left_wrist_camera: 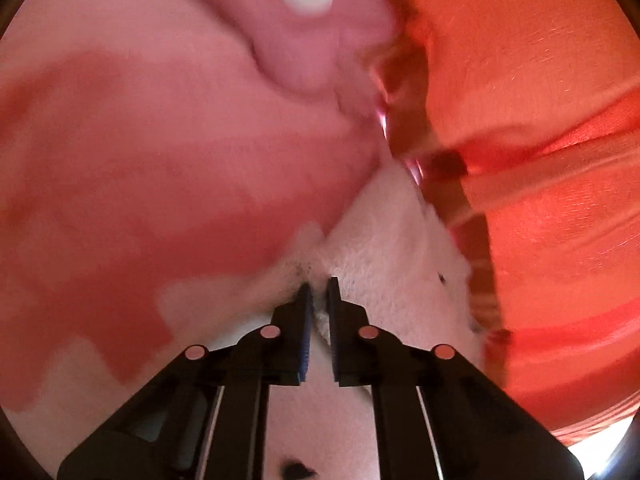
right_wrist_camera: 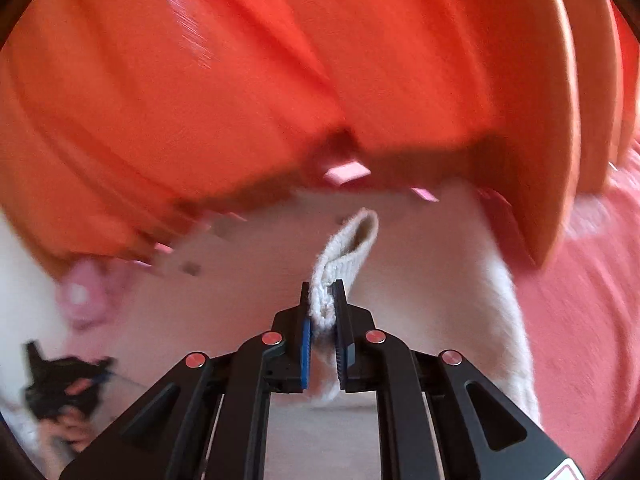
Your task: Fold small clothes
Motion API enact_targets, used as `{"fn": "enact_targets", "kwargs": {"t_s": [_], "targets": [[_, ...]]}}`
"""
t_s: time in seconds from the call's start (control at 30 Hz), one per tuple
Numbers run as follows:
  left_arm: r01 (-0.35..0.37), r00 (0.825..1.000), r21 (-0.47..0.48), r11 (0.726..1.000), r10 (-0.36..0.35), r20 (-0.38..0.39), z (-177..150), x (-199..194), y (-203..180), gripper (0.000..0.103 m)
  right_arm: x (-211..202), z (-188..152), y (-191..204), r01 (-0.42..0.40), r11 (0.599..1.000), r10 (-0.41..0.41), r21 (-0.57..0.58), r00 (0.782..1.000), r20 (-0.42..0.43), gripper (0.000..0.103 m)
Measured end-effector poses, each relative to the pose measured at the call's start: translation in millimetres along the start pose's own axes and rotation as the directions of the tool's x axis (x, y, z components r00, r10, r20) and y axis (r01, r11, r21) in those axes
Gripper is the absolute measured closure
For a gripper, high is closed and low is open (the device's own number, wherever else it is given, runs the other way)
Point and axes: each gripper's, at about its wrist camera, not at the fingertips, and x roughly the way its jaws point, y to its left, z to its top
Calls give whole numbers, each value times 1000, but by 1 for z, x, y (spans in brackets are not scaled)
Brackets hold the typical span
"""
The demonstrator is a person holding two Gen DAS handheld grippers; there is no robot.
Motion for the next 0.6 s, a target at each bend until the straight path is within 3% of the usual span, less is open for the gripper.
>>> {"fn": "enact_targets", "kwargs": {"t_s": [0.07, 0.1, 0.17, 0.23, 0.27, 0.37, 0.5, 0.6], "targets": [[-55, 997, 64, 996, 51, 62, 3, -6, -7, 96, 8, -3, -5, 65, 997, -65, -34, 998, -16, 93], [-88, 994, 82, 993, 82, 70, 3, -7, -8, 96, 25, -10, -19, 160, 986, -163, -42, 984, -75, 93], [-155, 987, 85, 984, 150, 65, 2, 0, -2, 96, 49, -25, -48, 233, 972, -226, 16, 956, -189, 95], [-157, 987, 50, 986, 155, 33, 4, 5, 9, 98, 47, -29, -67, 177, 975, -150, 134, 970, -190, 95], [-153, 988, 40, 987, 152, 36, 6, 4, 11, 98, 45, -24, -65, 174, 975, -146, 139, 970, -193, 95], [-170, 985, 65, 983, 168, 41, 7, 2, 8, 98, 28, -3, -45, 112, 989, -102, 99, 990, -95, 95], [-117, 993, 20, 993, 117, 22, 5, -13, 2, 98, 53, -19, -48, 194, 978, -180, 69, 968, -173, 94], [-58, 998, 26, 998, 58, -6, -2, -23, -11, 97, 58, -26, -52, 192, 976, -170, 106, 967, -189, 94]]}}
